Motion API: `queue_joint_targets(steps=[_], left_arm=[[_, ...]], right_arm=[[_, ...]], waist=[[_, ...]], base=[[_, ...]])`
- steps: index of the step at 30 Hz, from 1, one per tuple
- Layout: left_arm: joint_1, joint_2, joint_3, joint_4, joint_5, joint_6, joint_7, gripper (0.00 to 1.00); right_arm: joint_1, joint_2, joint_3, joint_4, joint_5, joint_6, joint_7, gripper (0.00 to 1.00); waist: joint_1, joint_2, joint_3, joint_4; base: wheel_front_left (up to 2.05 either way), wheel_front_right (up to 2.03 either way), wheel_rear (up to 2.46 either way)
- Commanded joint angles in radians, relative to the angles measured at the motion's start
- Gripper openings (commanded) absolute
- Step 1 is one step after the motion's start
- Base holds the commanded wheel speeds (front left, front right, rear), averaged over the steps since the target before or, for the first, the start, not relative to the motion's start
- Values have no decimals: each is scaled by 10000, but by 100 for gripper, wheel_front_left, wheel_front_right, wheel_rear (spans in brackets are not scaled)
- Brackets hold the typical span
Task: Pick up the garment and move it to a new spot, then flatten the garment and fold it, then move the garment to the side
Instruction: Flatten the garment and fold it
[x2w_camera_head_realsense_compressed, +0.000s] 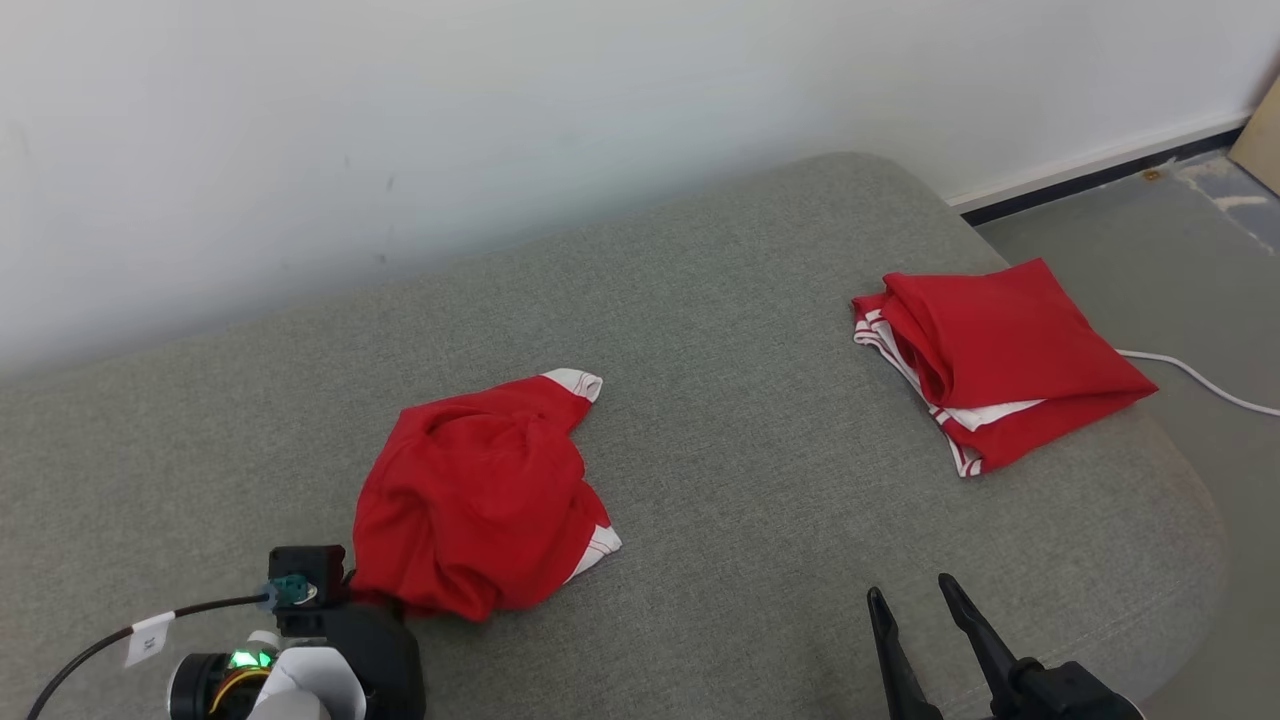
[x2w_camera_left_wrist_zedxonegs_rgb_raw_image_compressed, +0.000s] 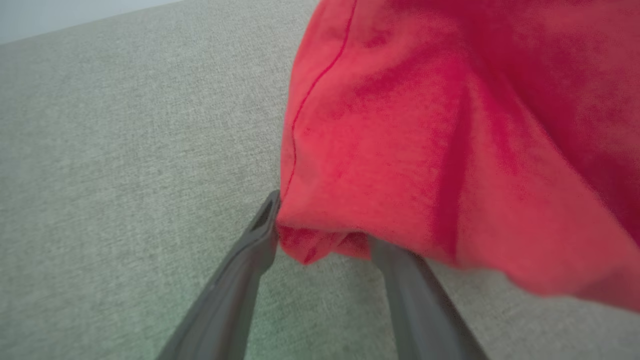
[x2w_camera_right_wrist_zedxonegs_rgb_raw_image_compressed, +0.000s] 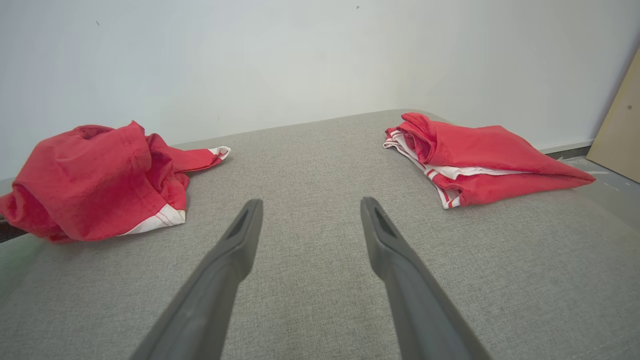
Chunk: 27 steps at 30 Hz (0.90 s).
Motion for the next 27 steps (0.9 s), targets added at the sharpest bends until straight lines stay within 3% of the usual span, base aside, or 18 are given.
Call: queue_joint_targets(steps=[1,4,10,16,21,25,27], left_arm=[[-146,54,-6,57,-9,44,-84,0],[-404,73,-14,116,44,218,-389,0],[-1167,-31,-338,-399,616,1023,-1803,0],[-2492,-446,-1261,-1706,956,783,-2477,0],[-3338,-597,-2482,-3106,386,541,-2563,0],[-3533,-568,-3786,-4504,-242,906,-2568,0],[-3168,-550,-4277,-4551,-356,1135,-2563,0]], right_arm=[[-54,48,1,-27,69,-27,-10,100],[-80,77,-1,-36,64,-27,-10,100],[-47,80,-15,-57,49,-27,-10,100],[-73,33,49,-40,8,-27,-8,100],[-135,-16,149,14,26,-27,-8,100],[-167,-59,208,10,38,-27,-8,100],[-164,-46,213,7,44,-27,-8,100]], waist=[[-1,-1,22,-14],[-1,-1,5,48],[-1,-1,-56,272],[-1,-1,-136,459],[-1,-1,-201,435],[-1,-1,-179,377],[-1,-1,-159,360]], base=[[0,0,0],[0,0,0],[0,0,0],[0,0,0],[0,0,0],[0,0,0],[0,0,0]])
